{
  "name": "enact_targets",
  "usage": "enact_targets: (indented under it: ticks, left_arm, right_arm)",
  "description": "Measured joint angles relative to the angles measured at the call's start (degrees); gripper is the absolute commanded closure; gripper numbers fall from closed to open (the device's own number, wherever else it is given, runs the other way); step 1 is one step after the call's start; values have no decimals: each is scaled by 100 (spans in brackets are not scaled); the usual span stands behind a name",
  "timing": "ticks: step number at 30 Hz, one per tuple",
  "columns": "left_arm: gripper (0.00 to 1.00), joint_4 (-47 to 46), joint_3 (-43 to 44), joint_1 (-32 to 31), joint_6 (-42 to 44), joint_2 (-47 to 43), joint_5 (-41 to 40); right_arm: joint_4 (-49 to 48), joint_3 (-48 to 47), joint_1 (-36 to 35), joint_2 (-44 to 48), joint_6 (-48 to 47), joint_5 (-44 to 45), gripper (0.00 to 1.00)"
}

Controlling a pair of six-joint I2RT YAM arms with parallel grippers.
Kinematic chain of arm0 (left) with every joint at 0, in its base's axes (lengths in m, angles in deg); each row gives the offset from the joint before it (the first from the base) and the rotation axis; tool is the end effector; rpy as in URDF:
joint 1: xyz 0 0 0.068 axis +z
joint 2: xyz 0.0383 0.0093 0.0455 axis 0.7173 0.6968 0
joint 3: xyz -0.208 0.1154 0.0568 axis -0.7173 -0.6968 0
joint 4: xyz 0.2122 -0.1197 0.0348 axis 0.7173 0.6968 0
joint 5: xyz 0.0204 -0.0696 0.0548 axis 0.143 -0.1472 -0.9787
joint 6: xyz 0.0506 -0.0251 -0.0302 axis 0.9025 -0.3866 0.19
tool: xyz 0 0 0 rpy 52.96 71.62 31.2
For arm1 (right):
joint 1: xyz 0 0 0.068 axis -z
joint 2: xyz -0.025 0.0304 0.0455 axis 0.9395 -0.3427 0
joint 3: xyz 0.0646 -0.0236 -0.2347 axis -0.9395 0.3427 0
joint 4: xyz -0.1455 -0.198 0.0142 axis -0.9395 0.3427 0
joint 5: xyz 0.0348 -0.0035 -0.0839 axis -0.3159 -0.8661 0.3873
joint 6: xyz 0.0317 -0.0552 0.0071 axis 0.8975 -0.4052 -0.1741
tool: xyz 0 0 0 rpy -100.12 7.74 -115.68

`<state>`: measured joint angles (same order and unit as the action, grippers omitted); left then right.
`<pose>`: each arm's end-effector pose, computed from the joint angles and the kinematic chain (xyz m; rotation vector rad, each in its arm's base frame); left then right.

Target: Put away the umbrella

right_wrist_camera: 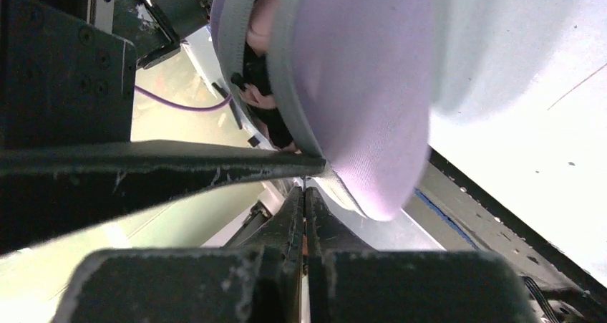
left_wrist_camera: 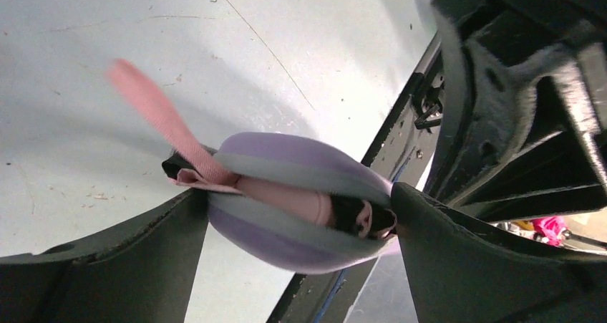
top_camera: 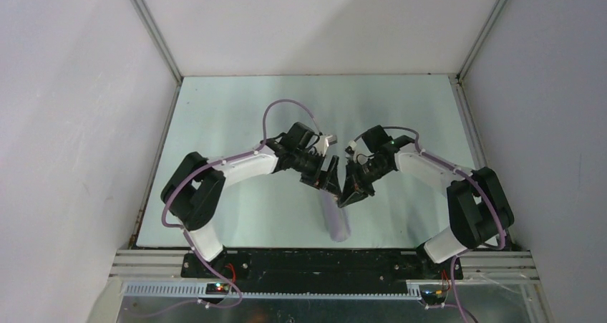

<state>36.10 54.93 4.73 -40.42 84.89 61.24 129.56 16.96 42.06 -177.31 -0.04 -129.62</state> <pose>0.2373 -0.2483 0.1674 0.7679 2.5823 -1.2586 0.2105 0.1548 0.1733 0.0748 -2.6331 -1.2320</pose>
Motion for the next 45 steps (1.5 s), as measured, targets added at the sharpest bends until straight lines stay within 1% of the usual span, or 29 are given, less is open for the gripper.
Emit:
enact_targets:
  ticks: [3, 10, 15, 19, 24, 28, 31, 38, 45]
  left_arm:
    - [0, -101, -48, -66, 15, 0, -103]
    - [0, -332, -260, -87, 4, -85, -153]
    - [0, -525, -459, -48, -61, -337, -245]
    - [0, -632, -457, 44, -28, -450, -269]
    - [0, -271, -269, 68, 280, -387, -291]
    - [1, 22, 105, 31, 562, -138, -321]
    - [3, 197, 267, -42, 728, 48, -424]
    - [4, 437, 280, -302, 953, 269, -597]
    - [4, 308, 66, -317, 907, 177, -533]
  right_arm:
    - [68, -15, 31, -210, -83, -133, 100]
    - [579, -308, 144, -778, -610, -208, 100]
    - [905, -481, 227, -914, -909, -205, 100]
    - [1062, -568, 232, -966, -1078, -203, 100]
    - [1235, -688, 232, -1099, -1250, -201, 100]
    - [1316, -785, 232, -1202, -1329, -188, 100]
    - [1357, -855, 236, -1276, -1351, -173, 100]
    - [1480, -949, 243, -1447, -1368, -24, 100]
    - [1799, -1255, 240, -1606, -1543, 168, 100]
